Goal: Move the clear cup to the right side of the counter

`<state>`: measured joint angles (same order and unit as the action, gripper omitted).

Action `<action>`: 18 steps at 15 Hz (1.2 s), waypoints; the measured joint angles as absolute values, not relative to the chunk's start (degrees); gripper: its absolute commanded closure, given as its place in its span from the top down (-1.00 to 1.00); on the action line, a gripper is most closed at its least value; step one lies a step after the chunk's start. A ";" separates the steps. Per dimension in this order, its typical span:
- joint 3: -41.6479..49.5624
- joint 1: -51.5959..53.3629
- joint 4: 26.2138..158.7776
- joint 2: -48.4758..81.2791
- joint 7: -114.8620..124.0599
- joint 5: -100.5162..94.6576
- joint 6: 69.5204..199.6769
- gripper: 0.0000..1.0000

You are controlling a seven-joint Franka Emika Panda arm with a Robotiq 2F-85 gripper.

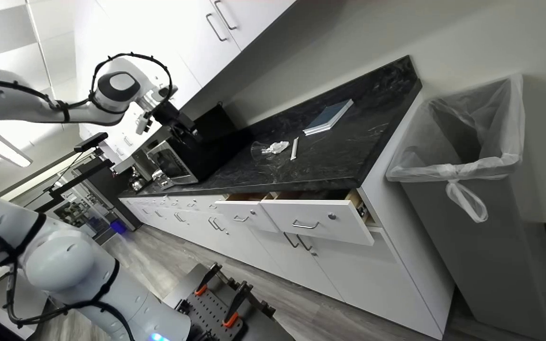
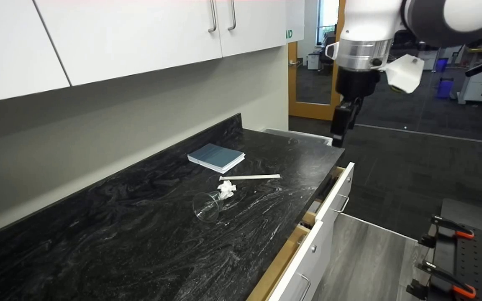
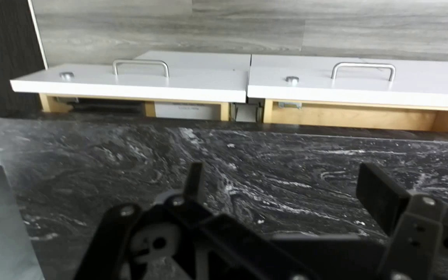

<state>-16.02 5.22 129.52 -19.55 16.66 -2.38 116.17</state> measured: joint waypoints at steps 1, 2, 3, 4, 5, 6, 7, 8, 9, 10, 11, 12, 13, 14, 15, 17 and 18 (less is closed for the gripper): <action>-18.26 5.67 128.73 -17.02 19.66 -4.60 119.23 1.00; -20.20 5.99 127.65 -14.14 22.71 -7.48 122.06 1.00; -21.75 6.22 126.38 -11.25 25.50 -10.86 124.30 1.00; -22.88 6.62 124.93 -8.20 28.22 -14.86 126.14 1.00; -23.53 7.13 123.47 -5.31 30.71 -18.97 127.09 1.00; -23.63 7.70 122.21 -3.01 32.34 -21.45 127.35 1.00; -23.63 7.99 121.18 -1.35 33.01 -22.51 127.39 1.00; -23.62 8.02 120.53 -0.48 33.02 -22.80 127.39 1.00; -23.58 8.00 120.15 -0.18 33.03 -22.93 127.39 1.00; -23.55 8.00 119.96 -0.17 33.02 -22.98 127.39 1.00; -23.56 8.01 119.80 -0.19 33.03 -23.00 127.39 1.00; -23.55 8.01 119.71 -0.19 33.03 -23.00 127.39 1.00; -23.04 8.50 119.67 -0.09 33.02 -23.00 127.47 1.00; -22.27 9.36 119.43 0.32 33.03 -23.45 127.93 1.00; -21.70 10.21 118.71 1.28 33.48 -24.91 128.58 1.00; -20.84 12.22 115.75 4.88 36.20 -30.13 130.16 1.00; -20.31 13.48 113.71 7.28 37.93 -33.29 130.67 1.00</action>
